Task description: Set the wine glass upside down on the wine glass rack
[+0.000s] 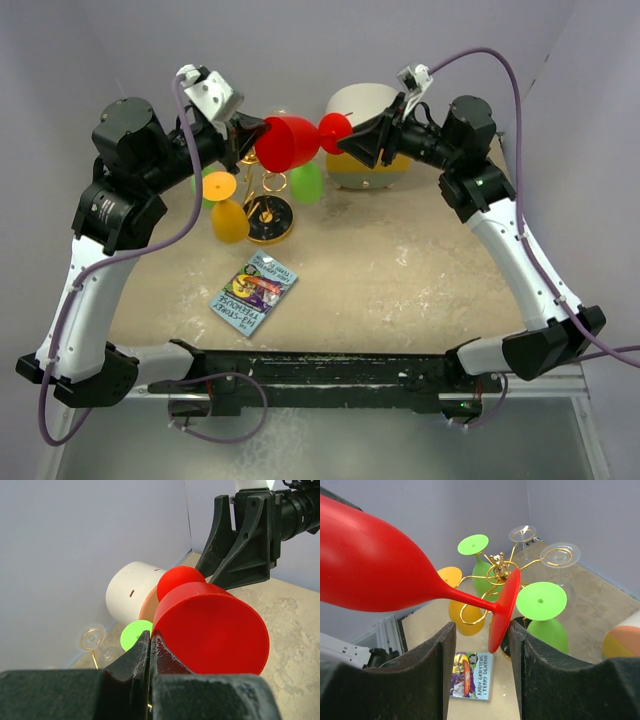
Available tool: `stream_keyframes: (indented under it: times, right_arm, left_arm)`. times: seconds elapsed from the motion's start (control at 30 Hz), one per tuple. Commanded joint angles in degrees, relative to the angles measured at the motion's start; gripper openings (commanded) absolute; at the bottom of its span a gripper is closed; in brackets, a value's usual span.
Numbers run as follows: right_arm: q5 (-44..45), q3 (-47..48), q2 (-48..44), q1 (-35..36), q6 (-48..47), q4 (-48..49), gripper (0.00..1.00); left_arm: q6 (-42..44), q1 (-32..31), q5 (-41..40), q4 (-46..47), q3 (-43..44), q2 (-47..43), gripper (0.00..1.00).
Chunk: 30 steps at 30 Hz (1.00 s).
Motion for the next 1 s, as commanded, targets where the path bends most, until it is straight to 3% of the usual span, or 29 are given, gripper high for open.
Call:
stream_keyframes:
  times: [0.0,0.97]
  right_arm:
    - [0.2,1.5,-0.9,0.2,2.5,4.5,0.48]
    - [0.4,-3.0,-2.1,0.2,5.6,7.6,0.40]
  left_arm:
    - [-0.9,0.2,0.7,4.2,0.1,-1.2,0.00]
    - [-0.5,0.2,3.1,5.6,-3.8,-1.8,0.00]
